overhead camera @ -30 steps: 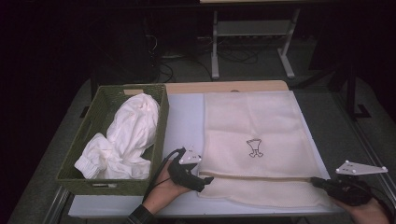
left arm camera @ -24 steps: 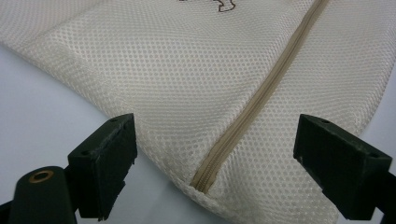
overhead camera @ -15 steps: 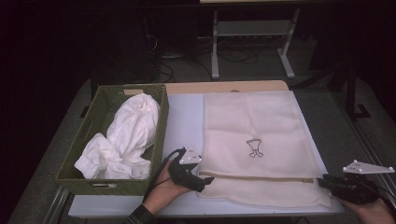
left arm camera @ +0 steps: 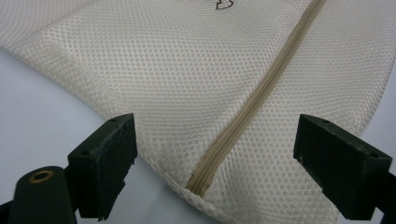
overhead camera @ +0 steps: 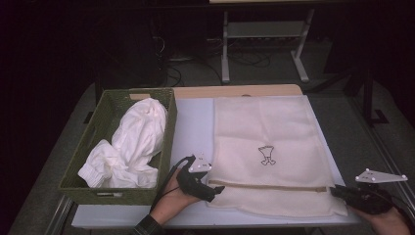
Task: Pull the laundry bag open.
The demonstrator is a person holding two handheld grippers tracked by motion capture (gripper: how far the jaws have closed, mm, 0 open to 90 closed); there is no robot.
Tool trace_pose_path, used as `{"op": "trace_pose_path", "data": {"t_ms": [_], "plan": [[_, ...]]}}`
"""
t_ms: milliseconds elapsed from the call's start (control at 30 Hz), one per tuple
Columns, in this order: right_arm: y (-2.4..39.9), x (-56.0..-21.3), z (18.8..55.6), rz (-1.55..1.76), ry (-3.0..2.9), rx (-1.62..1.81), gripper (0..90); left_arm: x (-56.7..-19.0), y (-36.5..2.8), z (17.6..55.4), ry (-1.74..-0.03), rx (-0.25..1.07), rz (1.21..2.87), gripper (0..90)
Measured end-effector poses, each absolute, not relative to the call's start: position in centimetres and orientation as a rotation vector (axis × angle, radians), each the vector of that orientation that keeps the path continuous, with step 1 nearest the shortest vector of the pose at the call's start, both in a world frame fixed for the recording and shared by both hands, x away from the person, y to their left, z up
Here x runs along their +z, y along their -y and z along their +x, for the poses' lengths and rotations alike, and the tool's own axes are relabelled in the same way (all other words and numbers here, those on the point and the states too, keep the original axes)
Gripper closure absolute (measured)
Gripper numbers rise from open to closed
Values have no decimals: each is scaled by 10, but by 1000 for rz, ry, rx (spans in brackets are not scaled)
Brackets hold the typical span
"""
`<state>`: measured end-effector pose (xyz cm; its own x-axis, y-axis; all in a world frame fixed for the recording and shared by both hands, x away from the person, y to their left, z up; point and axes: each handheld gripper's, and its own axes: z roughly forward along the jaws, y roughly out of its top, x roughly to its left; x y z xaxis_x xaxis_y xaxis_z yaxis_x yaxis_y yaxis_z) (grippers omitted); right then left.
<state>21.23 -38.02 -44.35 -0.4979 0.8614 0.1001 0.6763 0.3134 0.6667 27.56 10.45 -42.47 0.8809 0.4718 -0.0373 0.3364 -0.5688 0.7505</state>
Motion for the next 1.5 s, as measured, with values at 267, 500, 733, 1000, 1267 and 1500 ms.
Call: {"op": "trace_pose_path", "data": {"t_ms": [267, 500, 733, 1000, 1267, 1500], "plan": [[368, -431, 213, 1310, -2301, 1003, 844, -422, -103, 276, -579, 199, 2213, 135], [359, -418, 215, 1259, -2260, 1108, 844, -421, -94, 276, -550, 167, 2219, 139], [347, -410, 218, 1211, -2253, 1193, 844, -417, -79, 276, -511, 122, 2206, 140], [331, -404, 219, 1147, -2283, 1234, 843, -407, -66, 273, -467, 100, 2188, 187], [332, -399, 219, 1132, -2253, 1249, 843, -401, -42, 275, -408, 46, 2161, 268], [331, -399, 219, 1125, -2256, 1243, 842, -397, -13, 279, -352, -3, 2142, 372]]}}
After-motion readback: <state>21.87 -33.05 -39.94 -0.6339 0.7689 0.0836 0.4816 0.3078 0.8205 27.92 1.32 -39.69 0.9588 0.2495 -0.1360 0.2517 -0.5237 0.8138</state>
